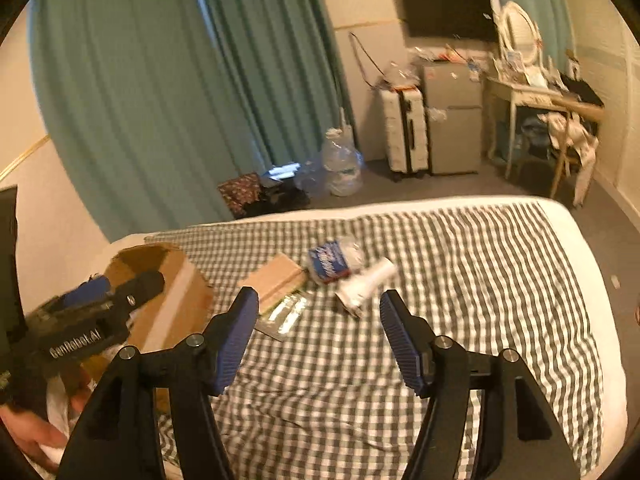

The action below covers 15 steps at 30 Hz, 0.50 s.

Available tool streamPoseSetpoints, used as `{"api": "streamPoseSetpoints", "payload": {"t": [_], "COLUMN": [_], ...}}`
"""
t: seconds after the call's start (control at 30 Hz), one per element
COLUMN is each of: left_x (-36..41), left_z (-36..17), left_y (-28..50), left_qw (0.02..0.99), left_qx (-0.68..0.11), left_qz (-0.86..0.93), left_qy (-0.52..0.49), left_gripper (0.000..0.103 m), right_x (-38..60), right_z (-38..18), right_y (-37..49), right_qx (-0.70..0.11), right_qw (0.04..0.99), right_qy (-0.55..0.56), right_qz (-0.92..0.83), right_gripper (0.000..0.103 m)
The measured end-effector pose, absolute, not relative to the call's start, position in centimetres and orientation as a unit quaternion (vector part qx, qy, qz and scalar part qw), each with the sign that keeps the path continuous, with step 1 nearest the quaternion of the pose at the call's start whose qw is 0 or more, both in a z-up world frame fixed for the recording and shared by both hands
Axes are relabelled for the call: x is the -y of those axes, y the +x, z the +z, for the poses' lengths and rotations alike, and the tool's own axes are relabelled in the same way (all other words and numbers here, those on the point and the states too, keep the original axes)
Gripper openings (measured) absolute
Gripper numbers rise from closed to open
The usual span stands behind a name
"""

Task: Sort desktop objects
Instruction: 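Move both grippers back over the items on the bed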

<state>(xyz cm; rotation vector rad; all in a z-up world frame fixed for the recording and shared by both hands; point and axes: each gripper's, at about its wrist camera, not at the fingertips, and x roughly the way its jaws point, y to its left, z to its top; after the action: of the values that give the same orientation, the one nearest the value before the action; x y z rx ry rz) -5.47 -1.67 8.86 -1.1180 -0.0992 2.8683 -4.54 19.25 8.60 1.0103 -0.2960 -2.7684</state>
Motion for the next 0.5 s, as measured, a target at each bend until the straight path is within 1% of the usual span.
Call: {"api": "streamPoseSetpoints", "payload": {"t": [0.17, 0.33, 0.5], "left_x": [-0.9, -2.2, -2.4], "left_z": [6.2, 3.7, 0.3], "left_y": [-6.9, -9.7, -13.5], "left_qw": [0.054, 0.054, 0.080], "left_qx": [0.027, -0.008, -0.038], "left_qz": [0.926, 0.923, 0.912], "left_qy": [-0.373, -0.382, -0.400], "left_gripper": [0.103, 0.103, 0.103], "right_x": [-21.4, -23.3, -24.1], "right_z": [6.4, 2.9, -0.5], "right_y": [-6.2, -8.6, -11.2], "right_qx": [0.118, 0.132, 0.140], "right_qw": [0.082, 0.074, 0.066], "right_qy": [0.356, 0.385, 0.417], "right_qz": [-0.924, -0.910, -0.896], "right_gripper": [0.063, 0.063, 0.063]}}
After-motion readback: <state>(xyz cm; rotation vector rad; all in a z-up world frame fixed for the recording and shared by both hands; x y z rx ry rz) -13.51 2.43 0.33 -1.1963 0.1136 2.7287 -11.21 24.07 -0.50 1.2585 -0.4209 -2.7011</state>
